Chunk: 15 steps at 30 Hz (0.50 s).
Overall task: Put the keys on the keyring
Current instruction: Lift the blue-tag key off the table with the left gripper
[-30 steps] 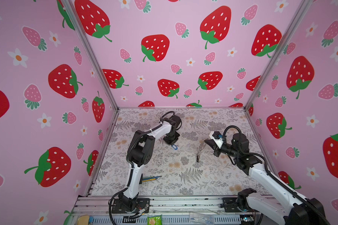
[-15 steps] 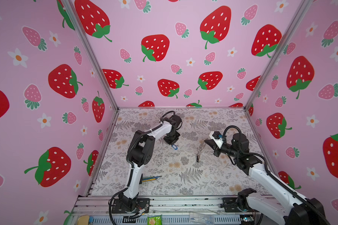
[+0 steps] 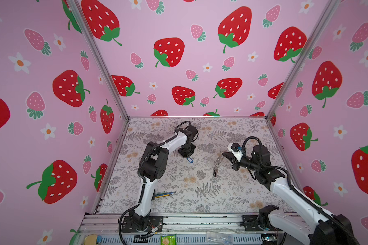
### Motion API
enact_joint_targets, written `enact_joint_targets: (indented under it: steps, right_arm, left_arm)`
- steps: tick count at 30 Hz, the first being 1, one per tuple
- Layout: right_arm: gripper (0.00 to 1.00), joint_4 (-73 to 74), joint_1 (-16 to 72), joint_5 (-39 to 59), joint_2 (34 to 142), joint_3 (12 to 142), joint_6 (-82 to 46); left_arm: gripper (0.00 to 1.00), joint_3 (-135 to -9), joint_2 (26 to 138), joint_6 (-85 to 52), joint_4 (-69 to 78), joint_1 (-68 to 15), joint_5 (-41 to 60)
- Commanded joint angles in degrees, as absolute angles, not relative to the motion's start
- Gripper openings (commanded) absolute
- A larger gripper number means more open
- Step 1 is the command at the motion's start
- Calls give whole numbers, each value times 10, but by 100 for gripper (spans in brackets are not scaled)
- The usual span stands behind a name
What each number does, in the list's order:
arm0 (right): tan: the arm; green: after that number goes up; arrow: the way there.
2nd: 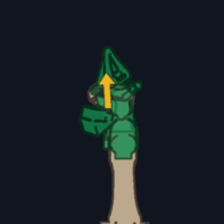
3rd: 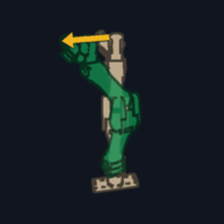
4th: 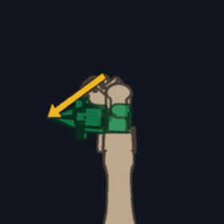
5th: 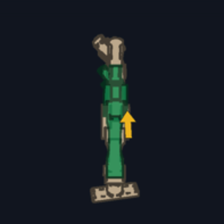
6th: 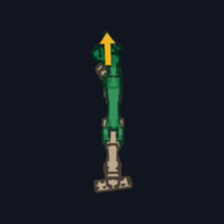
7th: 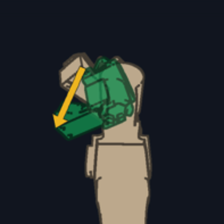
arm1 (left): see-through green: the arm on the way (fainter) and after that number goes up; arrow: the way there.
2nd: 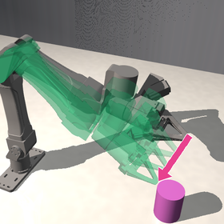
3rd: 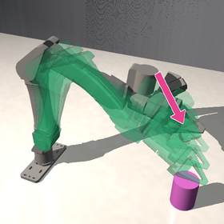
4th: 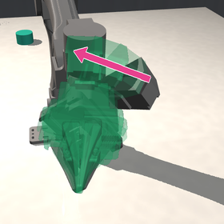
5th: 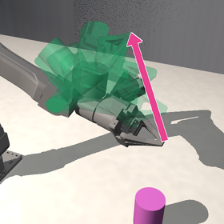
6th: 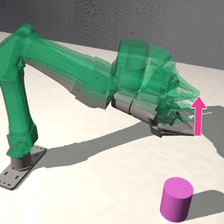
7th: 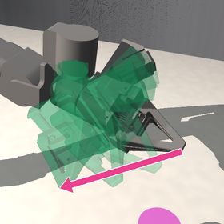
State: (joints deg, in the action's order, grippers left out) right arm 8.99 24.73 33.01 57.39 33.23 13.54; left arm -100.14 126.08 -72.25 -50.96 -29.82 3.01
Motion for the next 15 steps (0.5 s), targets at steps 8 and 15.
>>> enact_joint_targets:
  steps: [8, 15]
  right_arm:
    - [0, 104, 247, 342, 576, 329, 140]
    - [0, 104, 247, 344, 576, 329, 141]
  left_arm:
    - [16, -1009, 1273, -722, -532, -301, 18]
    - [17, -1007, 1276, -719, -536, -301, 16]
